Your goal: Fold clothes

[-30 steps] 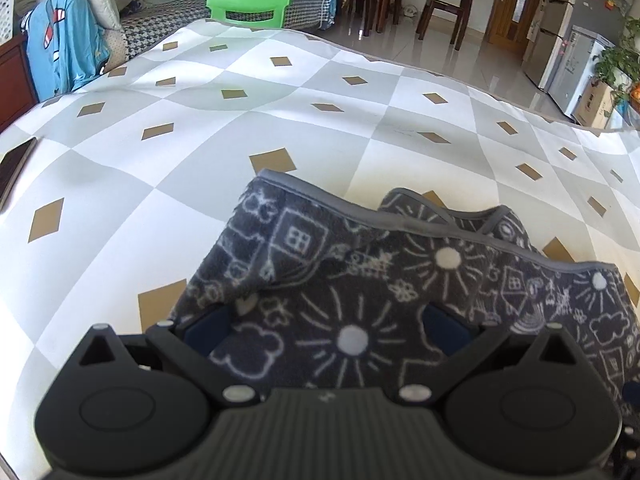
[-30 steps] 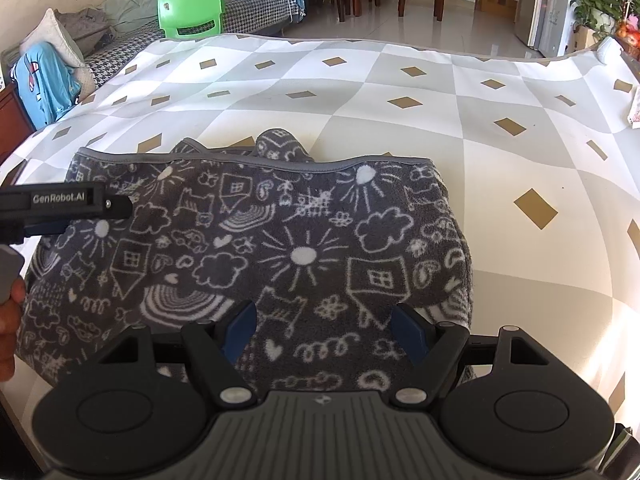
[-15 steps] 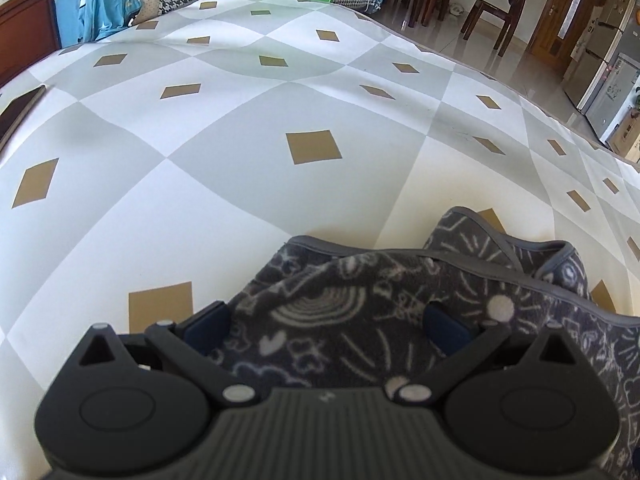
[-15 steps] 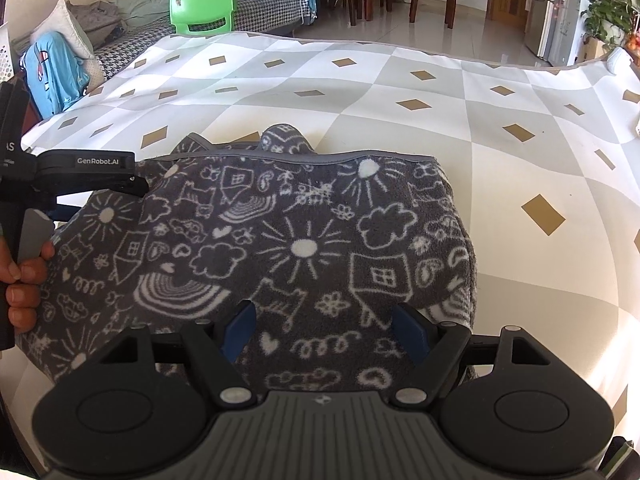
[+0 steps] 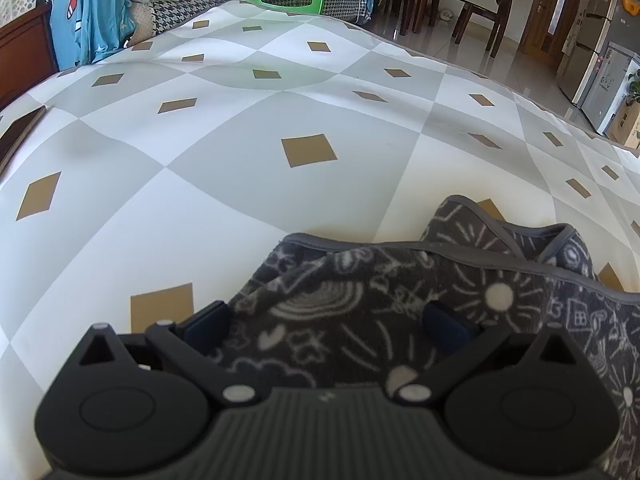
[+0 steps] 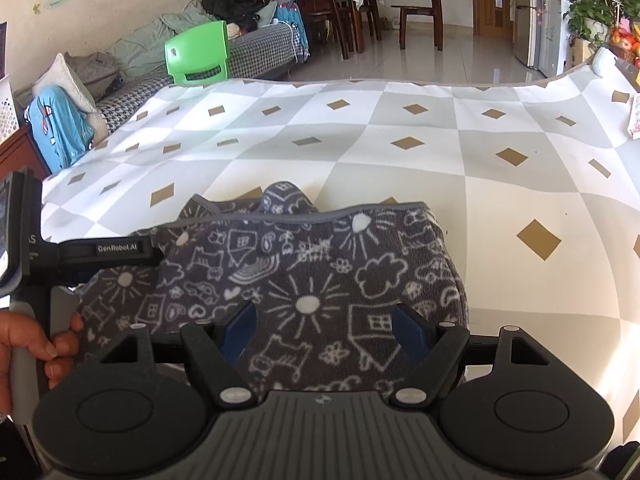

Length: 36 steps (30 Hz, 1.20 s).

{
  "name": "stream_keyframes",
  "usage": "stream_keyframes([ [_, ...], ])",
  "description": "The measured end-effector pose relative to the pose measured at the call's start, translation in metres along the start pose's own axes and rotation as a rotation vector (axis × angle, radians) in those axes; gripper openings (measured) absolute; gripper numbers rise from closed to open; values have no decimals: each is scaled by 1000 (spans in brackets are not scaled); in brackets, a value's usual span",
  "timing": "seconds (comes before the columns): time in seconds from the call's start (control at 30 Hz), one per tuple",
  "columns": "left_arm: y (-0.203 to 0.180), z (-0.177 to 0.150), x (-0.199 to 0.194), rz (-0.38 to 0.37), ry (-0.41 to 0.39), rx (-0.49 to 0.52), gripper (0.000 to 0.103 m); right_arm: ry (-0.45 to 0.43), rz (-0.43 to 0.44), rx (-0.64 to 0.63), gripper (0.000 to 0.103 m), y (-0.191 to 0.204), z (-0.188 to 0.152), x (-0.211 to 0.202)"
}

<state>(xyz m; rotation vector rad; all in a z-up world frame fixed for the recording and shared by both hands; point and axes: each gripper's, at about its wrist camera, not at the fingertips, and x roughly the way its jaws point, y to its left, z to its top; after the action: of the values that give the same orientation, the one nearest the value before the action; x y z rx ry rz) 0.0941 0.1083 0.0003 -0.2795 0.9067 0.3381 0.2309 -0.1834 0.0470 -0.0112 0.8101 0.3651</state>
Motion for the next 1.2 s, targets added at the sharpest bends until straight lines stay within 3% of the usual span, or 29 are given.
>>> stream_keyframes([
  [0.23, -1, -1, 0, 7, -3, 5, 103, 13, 45, -8, 75, -4, 26, 10],
  [0.47, -2, -2, 0, 10, -7, 11, 103, 117, 68, -78, 75, -4, 42, 35],
  [0.67, -3, -3, 1, 14, -12, 17, 103, 189, 2, -171, 75, -15, 48, 63],
  [0.87, -3, -4, 2, 10, -18, 25, 103, 224, -7, -42, 77, -34, 41, 90],
  [1.2, -7, -6, 5, 28, -34, 40, 103, 227, -84, -55, 88, -17, 43, 100],
])
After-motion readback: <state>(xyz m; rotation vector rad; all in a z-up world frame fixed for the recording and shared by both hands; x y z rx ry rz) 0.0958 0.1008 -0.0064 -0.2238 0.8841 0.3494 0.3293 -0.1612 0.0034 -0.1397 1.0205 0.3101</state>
